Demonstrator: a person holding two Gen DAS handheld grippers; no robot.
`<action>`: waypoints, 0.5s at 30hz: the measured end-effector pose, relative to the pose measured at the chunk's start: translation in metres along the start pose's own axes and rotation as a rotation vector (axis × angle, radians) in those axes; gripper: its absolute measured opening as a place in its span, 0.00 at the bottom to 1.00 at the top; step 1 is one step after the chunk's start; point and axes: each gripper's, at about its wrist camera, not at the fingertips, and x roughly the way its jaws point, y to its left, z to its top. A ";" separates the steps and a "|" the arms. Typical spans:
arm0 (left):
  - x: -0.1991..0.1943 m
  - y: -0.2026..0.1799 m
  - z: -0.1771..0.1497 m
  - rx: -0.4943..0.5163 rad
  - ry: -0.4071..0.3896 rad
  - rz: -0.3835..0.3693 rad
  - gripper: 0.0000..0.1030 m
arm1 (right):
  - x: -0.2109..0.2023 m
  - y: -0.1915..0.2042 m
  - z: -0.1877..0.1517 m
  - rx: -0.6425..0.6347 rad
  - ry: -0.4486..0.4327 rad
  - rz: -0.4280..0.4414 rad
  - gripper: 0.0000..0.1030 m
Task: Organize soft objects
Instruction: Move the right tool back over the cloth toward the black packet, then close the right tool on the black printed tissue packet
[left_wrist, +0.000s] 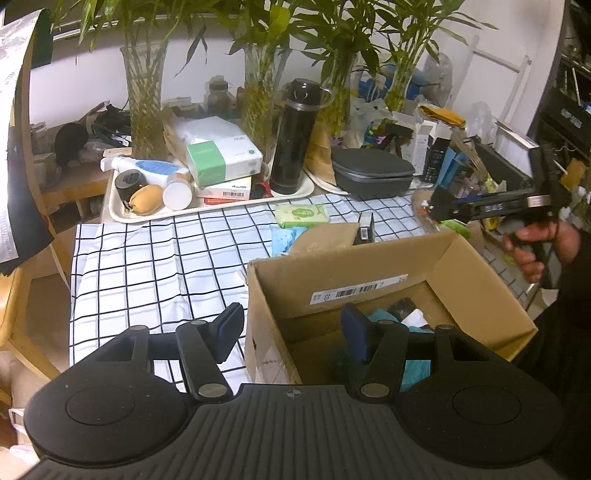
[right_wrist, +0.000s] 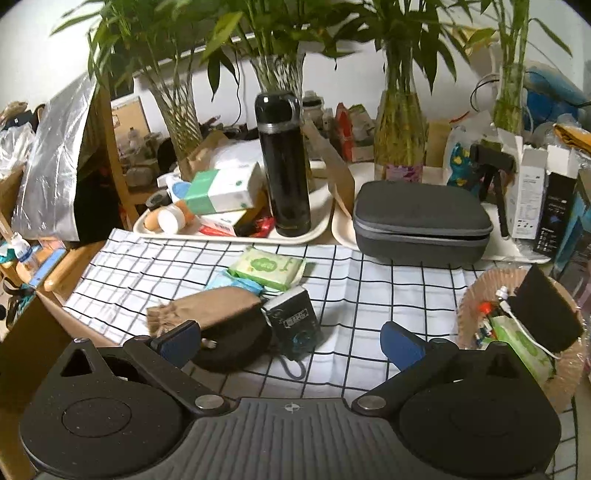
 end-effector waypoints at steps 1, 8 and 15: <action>0.000 0.000 0.001 0.002 -0.001 -0.004 0.56 | 0.006 -0.002 -0.001 0.002 0.000 0.003 0.99; 0.005 0.003 0.002 -0.021 -0.005 -0.030 0.56 | 0.042 -0.013 0.002 -0.001 0.026 0.006 0.94; 0.012 0.011 0.002 -0.066 0.007 -0.042 0.56 | 0.079 -0.019 0.002 -0.083 0.073 0.019 0.92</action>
